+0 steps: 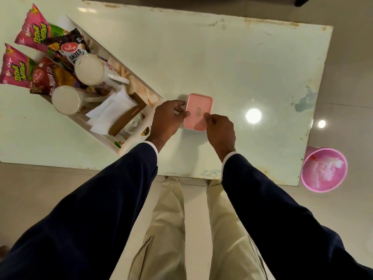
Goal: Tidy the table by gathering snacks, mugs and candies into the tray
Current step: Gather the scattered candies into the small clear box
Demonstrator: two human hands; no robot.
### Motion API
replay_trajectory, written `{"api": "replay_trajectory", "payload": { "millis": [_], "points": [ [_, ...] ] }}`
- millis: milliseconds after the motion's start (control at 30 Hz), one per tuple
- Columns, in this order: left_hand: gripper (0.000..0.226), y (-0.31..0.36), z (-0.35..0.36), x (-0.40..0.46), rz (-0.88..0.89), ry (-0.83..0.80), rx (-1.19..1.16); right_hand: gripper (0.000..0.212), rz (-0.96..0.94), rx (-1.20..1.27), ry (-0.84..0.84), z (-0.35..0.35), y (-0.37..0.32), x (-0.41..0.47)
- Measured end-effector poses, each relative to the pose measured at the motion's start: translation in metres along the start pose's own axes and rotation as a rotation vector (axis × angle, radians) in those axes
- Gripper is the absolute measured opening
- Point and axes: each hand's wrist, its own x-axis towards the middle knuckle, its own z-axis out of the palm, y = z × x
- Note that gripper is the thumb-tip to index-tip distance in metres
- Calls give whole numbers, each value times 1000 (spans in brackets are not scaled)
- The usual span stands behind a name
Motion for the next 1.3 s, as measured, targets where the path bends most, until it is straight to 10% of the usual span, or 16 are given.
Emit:
{"api": "replay_trajectory", "payload": {
  "millis": [300, 767, 1300],
  "points": [
    [39, -3, 1, -2, 107, -34, 151, 28, -38, -22, -178, -12, -12, 8],
    [85, -3, -11, -3, 379, -199, 560, 125, -475, -638, -100, -18, -4, 2],
    [104, -4, -21, 16, 434, -257, 741, 119, -428, -558, -128, -15, -1, 8]
  ]
}}
